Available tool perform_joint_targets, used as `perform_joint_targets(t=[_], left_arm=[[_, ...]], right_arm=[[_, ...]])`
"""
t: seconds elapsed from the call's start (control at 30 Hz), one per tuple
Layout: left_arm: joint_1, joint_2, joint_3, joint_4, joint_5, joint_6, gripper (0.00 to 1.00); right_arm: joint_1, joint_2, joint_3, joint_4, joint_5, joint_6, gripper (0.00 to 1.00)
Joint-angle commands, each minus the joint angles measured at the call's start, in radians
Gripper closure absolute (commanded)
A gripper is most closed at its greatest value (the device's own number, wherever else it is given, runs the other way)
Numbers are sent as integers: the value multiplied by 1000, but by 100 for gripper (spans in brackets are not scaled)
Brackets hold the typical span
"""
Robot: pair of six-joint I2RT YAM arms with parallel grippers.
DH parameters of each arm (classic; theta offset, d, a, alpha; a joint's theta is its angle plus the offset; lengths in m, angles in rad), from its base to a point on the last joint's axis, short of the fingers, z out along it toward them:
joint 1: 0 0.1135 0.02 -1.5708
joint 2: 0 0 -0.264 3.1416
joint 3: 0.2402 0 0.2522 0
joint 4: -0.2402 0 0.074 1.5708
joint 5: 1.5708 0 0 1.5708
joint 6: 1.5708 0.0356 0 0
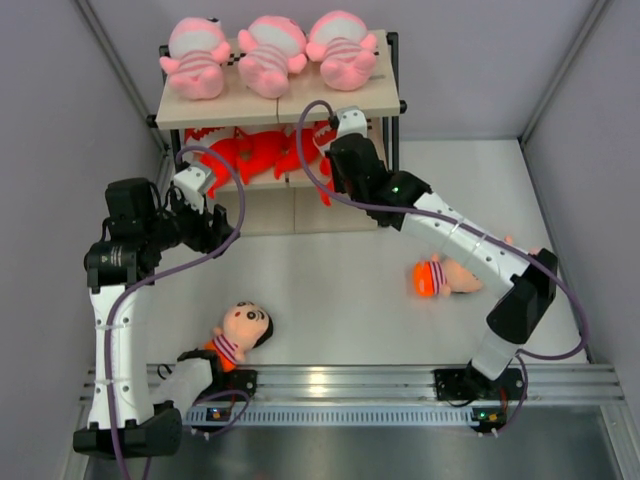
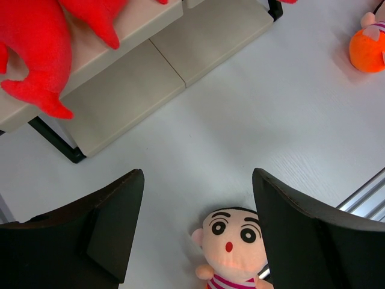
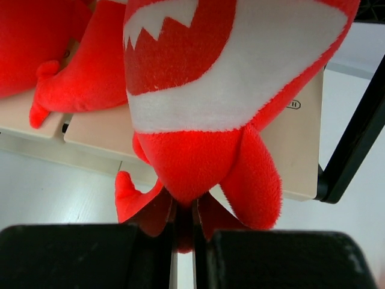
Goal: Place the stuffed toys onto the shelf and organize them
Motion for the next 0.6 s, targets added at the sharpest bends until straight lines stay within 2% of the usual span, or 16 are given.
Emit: perform_joint_targets(t=[0.0, 0.2, 0.33, 0.5, 0.53, 0.57], left_arm=[[-1, -18, 8, -5, 0, 19, 21], [-1, -18, 7, -3, 10, 18, 22], [1, -21, 5, -5, 8, 18, 21], [1, -24, 4, -5, 8, 13, 21], [-1, -24, 4, -6, 8, 15, 21], [-1, -24, 4, -5, 11, 15, 21]], right_arm=[[-15, -78, -33, 61, -19, 39, 99], [-73, -156, -145, 100, -32, 135, 90], [-109, -163, -153, 113, -92, 158, 84], [-135, -163, -153, 107, -83, 214, 75], [-139, -166, -158, 108, -77, 246, 71], [-146, -169, -162, 113, -74, 255, 56]])
